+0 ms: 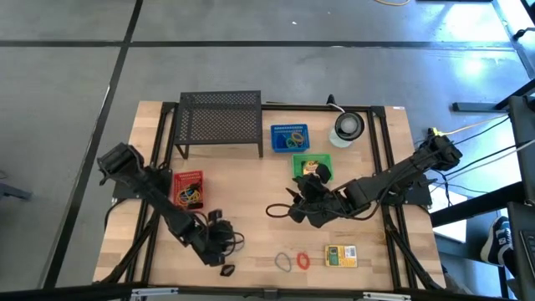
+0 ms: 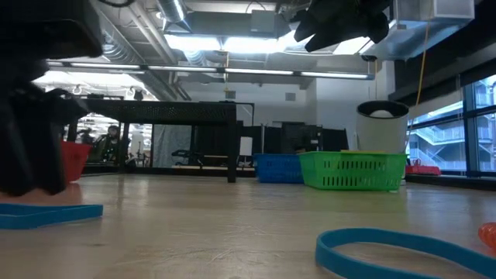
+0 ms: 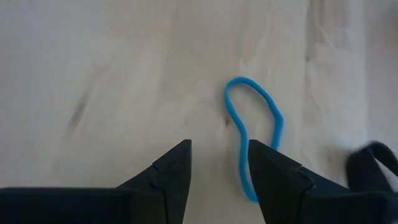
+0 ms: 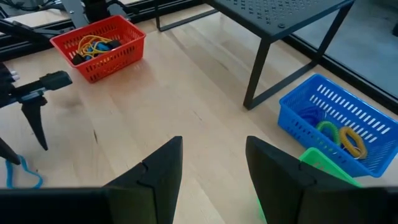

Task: Pick & Place Office Desk Supplies
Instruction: Put the blue rubber band into the orange basket

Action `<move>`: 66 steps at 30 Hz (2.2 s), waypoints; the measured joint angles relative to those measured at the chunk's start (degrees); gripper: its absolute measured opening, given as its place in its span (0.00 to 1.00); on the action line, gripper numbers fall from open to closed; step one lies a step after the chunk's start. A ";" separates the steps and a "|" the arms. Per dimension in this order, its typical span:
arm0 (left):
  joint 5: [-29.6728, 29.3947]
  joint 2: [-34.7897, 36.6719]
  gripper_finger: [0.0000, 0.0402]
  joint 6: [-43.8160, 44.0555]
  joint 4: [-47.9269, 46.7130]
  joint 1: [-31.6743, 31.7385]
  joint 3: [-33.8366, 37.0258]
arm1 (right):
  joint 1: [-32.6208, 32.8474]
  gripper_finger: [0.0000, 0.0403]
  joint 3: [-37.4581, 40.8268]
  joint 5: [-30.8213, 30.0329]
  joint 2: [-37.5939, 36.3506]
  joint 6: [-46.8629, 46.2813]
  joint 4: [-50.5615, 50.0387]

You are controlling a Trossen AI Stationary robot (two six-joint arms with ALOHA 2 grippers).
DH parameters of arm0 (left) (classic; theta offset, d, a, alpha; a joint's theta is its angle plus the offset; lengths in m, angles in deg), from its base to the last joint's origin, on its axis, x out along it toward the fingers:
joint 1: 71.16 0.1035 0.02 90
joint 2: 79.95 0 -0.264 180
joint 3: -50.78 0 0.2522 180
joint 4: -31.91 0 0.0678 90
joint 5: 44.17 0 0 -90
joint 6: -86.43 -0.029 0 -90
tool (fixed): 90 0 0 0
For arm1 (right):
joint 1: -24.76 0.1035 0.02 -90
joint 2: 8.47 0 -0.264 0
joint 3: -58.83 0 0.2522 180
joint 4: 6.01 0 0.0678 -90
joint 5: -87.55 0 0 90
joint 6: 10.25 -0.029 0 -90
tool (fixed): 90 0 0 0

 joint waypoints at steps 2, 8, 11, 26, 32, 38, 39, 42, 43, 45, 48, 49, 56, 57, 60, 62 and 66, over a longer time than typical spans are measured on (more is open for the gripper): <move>0.50 -0.12 0.37 0.52 1.92 -0.54 0.85 | 0.00 0.44 0.00 0.20 0.02 0.00 0.01; 0.39 -3.07 0.38 -4.90 8.26 -1.60 1.01 | 0.00 0.44 0.00 0.34 0.02 0.00 0.02; -0.73 -4.80 0.38 -8.53 10.92 -1.15 0.93 | 0.00 0.44 0.00 0.35 0.02 0.00 0.04; 0.03 -5.66 0.19 -11.51 11.02 0.66 0.88 | -0.07 0.44 0.00 0.35 0.02 0.00 0.07; 4.32 -5.68 0.04 -11.39 10.41 2.08 0.88 | -0.07 0.44 0.00 0.35 0.02 0.00 0.07; 5.50 -4.38 0.01 -13.53 10.29 2.38 0.99 | -0.07 0.44 0.00 0.35 0.02 0.01 0.07; 5.84 -3.67 0.01 -14.44 10.17 2.38 1.05 | -0.07 0.44 0.00 0.35 0.02 0.02 0.07; 5.52 -1.04 0.01 -17.39 8.00 2.38 1.51 | -0.07 0.44 0.00 0.35 0.02 0.02 0.08; 5.19 -0.02 0.01 -18.44 8.52 2.38 1.48 | -0.07 0.44 0.00 0.35 0.02 0.00 0.11; 3.73 2.34 0.01 -20.30 9.32 2.29 1.23 | -0.07 0.44 0.00 0.35 0.02 0.02 0.11; 1.94 4.54 0.01 -22.46 9.49 2.29 1.21 | -0.07 0.44 0.00 0.35 0.02 0.02 0.17; 1.23 5.38 0.01 -23.16 9.62 2.28 1.23 | -0.07 0.44 0.00 0.35 0.02 0.02 0.17; -3.37 10.00 0.01 -31.74 17.01 2.22 1.19 | -0.07 0.44 0.00 0.35 0.02 0.02 0.15; -4.23 10.65 0.01 -33.54 18.79 2.22 1.18 | -0.09 0.44 0.00 0.35 0.02 0.02 0.15; -5.70 12.31 0.00 -39.26 23.99 2.22 1.18 | -0.09 0.44 0.00 0.12 0.02 0.02 0.15; -5.97 13.68 0.00 -43.46 28.64 2.22 1.18 | -0.09 0.44 0.00 0.07 0.02 0.02 0.15; -6.01 16.30 0.00 -51.06 37.34 2.22 1.12 | -0.08 0.44 0.00 -0.80 0.02 0.04 0.11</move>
